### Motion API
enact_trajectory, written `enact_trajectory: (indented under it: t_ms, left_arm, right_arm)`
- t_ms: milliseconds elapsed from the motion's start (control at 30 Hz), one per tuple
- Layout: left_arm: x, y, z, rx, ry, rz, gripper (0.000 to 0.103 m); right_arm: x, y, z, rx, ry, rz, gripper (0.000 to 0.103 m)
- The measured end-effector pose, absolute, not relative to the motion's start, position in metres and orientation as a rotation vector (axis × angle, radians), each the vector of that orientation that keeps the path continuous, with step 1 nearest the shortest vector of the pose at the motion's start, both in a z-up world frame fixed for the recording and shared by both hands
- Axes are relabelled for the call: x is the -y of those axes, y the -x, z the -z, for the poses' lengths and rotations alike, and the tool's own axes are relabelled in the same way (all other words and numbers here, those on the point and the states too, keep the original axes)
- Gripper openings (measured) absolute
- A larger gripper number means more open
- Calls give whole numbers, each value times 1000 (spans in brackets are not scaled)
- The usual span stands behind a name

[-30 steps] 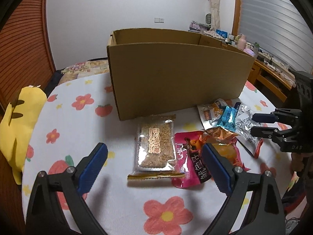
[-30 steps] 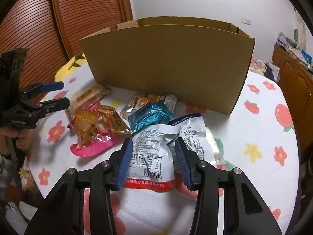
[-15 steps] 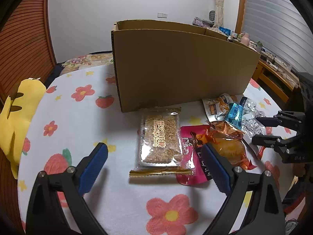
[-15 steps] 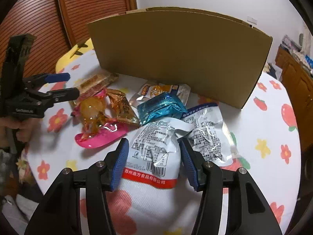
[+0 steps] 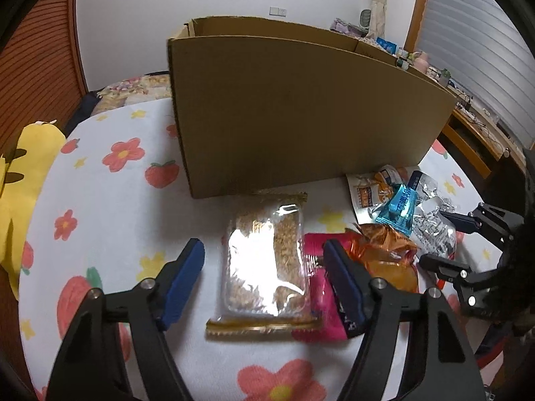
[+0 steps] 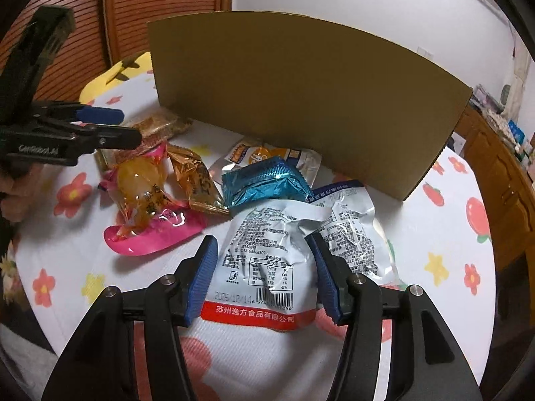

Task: Organize snacks
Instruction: 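Close left tool on the rice-cracker bar while right tool grips a silver pack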

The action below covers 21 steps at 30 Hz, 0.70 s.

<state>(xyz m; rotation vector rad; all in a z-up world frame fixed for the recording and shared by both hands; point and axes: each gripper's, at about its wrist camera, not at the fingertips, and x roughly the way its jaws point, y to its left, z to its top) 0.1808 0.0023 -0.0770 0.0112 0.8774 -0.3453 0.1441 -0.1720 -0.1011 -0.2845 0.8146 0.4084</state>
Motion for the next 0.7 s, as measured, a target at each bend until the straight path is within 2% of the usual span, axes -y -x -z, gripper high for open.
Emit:
enact_trajectory:
  t_ms: [133, 267, 400, 467, 700]
  left_arm:
    - [0, -185, 78, -892, -11, 342, 70]
    - [-1, -189, 82, -917, -7, 338, 56]
    - [-1, -191, 86, -928, -1, 341, 55]
    - [1, -190, 86, -920, -20, 339, 45]
    - [-5, -174, 85, -891, -54, 328, 42]
  right_arm:
    - [173, -144, 101, -811, 283, -409, 56]
    - [172, -144, 101, -811, 285, -408, 56]
    - [170, -144, 101, -811, 287, -409, 57]
    - [170, -144, 101, -811, 286, -410, 57]
    - [172, -144, 101, -812, 285, -411, 58]
